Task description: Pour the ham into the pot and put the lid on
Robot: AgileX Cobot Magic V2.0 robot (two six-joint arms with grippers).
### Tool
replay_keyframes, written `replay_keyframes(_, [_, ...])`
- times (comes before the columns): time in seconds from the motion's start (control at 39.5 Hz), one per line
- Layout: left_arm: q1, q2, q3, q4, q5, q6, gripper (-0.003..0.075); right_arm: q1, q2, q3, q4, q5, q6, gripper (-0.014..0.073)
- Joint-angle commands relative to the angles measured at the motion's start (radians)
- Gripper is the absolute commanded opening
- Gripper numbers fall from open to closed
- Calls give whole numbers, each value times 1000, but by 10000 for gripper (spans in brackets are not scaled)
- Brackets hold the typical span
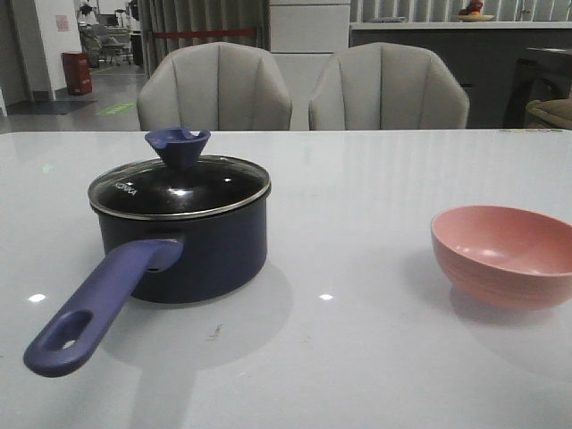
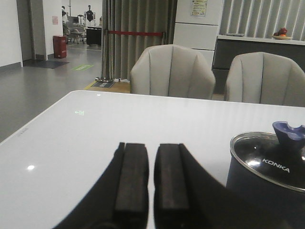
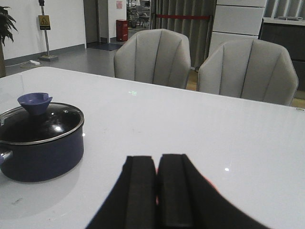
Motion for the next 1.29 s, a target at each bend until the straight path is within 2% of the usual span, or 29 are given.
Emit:
replay_keyframes(0.0, [-7,-20,21,0,-81,-12,134,1,9,-28,6,-69,-10,143])
replay_keyframes(0.61, [-7,-20,21,0,-81,-12,133,1,9,-19,3,-85,-10,143])
replay_keyframes(0.71, [-7,-20,21,0,-81,-12,133,-2,8,1,-94,-97,20,143])
replay_keyframes(0.91, [-7,-20,21,0,-81,-12,133,-65,5,38,-428,-97,281,143])
replay_keyframes(1.09, [-7,-20,21,0,-81,-12,133,-202,1,84,-439,-121,332,143])
replay_keyframes(1.26, [-7,-20,21,0,-81,-12,133,-250,-73,158,-587,-174,471,143])
